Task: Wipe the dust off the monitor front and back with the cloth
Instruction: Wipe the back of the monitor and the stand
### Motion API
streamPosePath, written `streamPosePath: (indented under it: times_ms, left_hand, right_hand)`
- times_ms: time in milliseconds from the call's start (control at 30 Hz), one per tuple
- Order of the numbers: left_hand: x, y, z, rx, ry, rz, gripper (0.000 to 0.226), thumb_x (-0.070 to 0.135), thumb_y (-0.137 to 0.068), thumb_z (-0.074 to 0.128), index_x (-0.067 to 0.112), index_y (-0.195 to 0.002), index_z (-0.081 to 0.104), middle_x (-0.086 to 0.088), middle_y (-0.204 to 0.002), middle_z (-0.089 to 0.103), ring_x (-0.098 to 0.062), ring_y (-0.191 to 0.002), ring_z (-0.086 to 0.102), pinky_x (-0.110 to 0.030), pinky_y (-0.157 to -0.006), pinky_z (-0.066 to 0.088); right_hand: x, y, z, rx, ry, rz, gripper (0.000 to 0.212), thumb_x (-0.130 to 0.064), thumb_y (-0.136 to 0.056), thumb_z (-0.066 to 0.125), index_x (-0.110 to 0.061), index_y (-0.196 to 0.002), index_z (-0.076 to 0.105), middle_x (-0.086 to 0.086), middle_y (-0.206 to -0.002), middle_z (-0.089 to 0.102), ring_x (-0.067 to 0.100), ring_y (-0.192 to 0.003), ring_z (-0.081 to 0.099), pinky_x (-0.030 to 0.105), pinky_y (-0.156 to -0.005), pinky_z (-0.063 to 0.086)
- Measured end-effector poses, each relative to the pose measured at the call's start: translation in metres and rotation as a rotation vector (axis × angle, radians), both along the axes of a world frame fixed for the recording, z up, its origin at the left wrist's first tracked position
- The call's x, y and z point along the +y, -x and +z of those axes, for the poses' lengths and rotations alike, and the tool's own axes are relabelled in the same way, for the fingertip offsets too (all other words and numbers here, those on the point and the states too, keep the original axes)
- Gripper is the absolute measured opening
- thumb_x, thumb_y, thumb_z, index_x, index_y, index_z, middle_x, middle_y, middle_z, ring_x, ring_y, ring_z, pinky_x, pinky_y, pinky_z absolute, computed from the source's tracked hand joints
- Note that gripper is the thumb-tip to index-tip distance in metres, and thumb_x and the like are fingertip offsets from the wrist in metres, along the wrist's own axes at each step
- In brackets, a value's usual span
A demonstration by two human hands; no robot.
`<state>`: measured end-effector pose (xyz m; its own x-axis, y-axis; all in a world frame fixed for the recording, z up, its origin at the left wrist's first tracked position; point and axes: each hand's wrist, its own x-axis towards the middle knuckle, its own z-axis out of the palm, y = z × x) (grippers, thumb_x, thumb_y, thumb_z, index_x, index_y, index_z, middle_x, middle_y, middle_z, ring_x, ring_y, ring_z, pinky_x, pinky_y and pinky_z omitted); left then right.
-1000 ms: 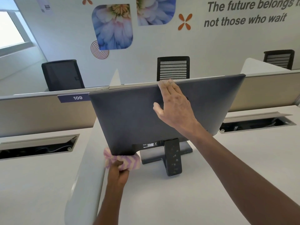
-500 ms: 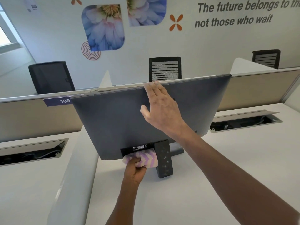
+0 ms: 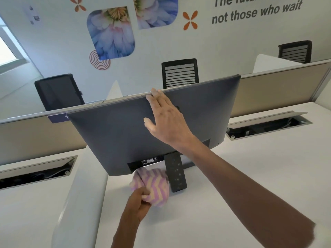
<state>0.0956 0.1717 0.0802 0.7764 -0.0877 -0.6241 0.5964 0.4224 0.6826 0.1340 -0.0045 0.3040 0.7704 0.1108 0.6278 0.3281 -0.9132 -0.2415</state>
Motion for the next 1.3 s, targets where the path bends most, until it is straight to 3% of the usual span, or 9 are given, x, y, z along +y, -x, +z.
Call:
streamPosePath:
  times_ms: [100, 167, 367, 500, 667, 833, 967, 1100, 1300]
  left_hand:
    - [0.002, 0.022, 0.006, -0.047, -0.133, -0.055, 0.022, -0.011, -0.084, 0.047, 0.001, -0.101, 0.055, -0.018, -0.101, 0.053, -0.031, -0.096, 0.056, -0.041, -0.079, 0.052]
    - [0.002, 0.033, 0.014, -0.099, -0.13, -0.084, 0.031, -0.012, -0.083, 0.049, 0.007, -0.107, 0.055, -0.019, -0.108, 0.059, -0.034, -0.104, 0.058, -0.044, -0.082, 0.053]
    - [-0.014, 0.044, 0.044, -0.231, -0.122, -0.227, 0.044, -0.007, -0.073, 0.059, 0.004, -0.116, 0.06, -0.024, -0.112, 0.067, -0.042, -0.105, 0.065, -0.052, -0.087, 0.056]
    - [-0.047, 0.041, 0.068, -0.277, -0.194, -0.38, 0.038, -0.008, -0.082, 0.052, 0.004, -0.117, 0.061, -0.022, -0.11, 0.069, -0.042, -0.106, 0.065, -0.053, -0.087, 0.056]
    - [-0.104, 0.028, 0.1, -0.516, -0.487, -0.462, 0.033, 0.001, -0.074, 0.056, 0.008, -0.102, 0.071, -0.013, -0.099, 0.074, -0.037, -0.099, 0.068, -0.045, -0.085, 0.056]
    - [-0.141, 0.004, 0.141, -0.778, -0.822, -0.34, 0.036, 0.005, -0.09, 0.062, 0.016, -0.124, 0.061, 0.007, -0.114, 0.068, -0.002, -0.098, 0.064, -0.01, -0.073, 0.052]
    - [-0.156, -0.007, 0.182, -1.145, -1.045, -0.231, 0.035, 0.006, -0.09, 0.062, 0.016, -0.123, 0.065, 0.008, -0.12, 0.066, -0.003, -0.111, 0.061, -0.019, -0.101, 0.045]
    - [-0.164, -0.019, 0.215, -1.472, -1.279, -0.038, 0.041, 0.004, -0.087, 0.064, 0.01, -0.127, 0.06, -0.001, -0.127, 0.062, -0.011, -0.116, 0.055, -0.008, -0.102, 0.033]
    - [-0.156, -0.047, 0.236, -1.377, -1.465, 0.011, 0.062, 0.013, -0.091, 0.061, 0.008, -0.147, 0.037, -0.009, -0.154, 0.038, -0.023, -0.146, 0.029, -0.041, -0.119, 0.028]
  right_hand:
    - [-0.009, 0.017, -0.031, -0.104, -0.129, 0.044, 0.04, -0.027, -0.087, 0.065, -0.009, -0.123, 0.06, 0.006, -0.131, 0.058, 0.021, -0.125, 0.051, 0.03, -0.097, 0.048]
    - [-0.016, 0.031, -0.059, 0.04, -0.259, 0.095, 0.031, -0.028, -0.087, 0.066, -0.01, -0.112, 0.064, 0.003, -0.112, 0.066, 0.022, -0.108, 0.06, 0.033, -0.088, 0.053]
    - [-0.047, 0.066, -0.147, 0.976, -0.622, 0.131, 0.091, -0.046, -0.075, 0.08, -0.022, -0.148, 0.032, -0.004, -0.146, 0.048, 0.019, -0.128, 0.052, 0.031, -0.099, 0.047]
    - [-0.076, 0.091, -0.159, 1.112, -0.995, 0.359, 0.047, -0.034, -0.078, 0.081, -0.028, -0.119, 0.06, -0.005, -0.112, 0.071, 0.018, -0.102, 0.069, 0.034, -0.089, 0.057]
    - [-0.114, 0.099, -0.156, 0.81, -1.275, 0.171, 0.032, -0.018, -0.073, 0.085, -0.014, -0.102, 0.073, 0.006, -0.096, 0.076, 0.026, -0.091, 0.072, 0.035, -0.078, 0.06]
    - [-0.173, 0.084, -0.139, 0.571, -1.381, -0.234, 0.043, -0.031, -0.06, 0.089, -0.014, -0.096, 0.074, 0.005, -0.089, 0.076, 0.027, -0.087, 0.071, 0.047, -0.082, 0.059]
    - [-0.215, 0.075, -0.101, 0.236, -1.3, -0.53, 0.032, -0.021, -0.074, 0.083, -0.007, -0.095, 0.064, 0.007, -0.093, 0.066, 0.029, -0.087, 0.063, 0.034, -0.074, 0.048]
    - [-0.246, 0.051, -0.064, -0.125, -1.23, -0.593, 0.033, -0.021, -0.078, 0.077, -0.006, -0.105, 0.067, 0.011, -0.1, 0.069, 0.031, -0.096, 0.064, 0.034, -0.081, 0.049]
    - [-0.272, -0.002, -0.024, -0.174, -1.075, -0.383, 0.044, -0.016, -0.088, 0.068, -0.011, -0.13, 0.054, 0.007, -0.124, 0.062, 0.017, -0.107, 0.057, 0.029, -0.095, 0.047]
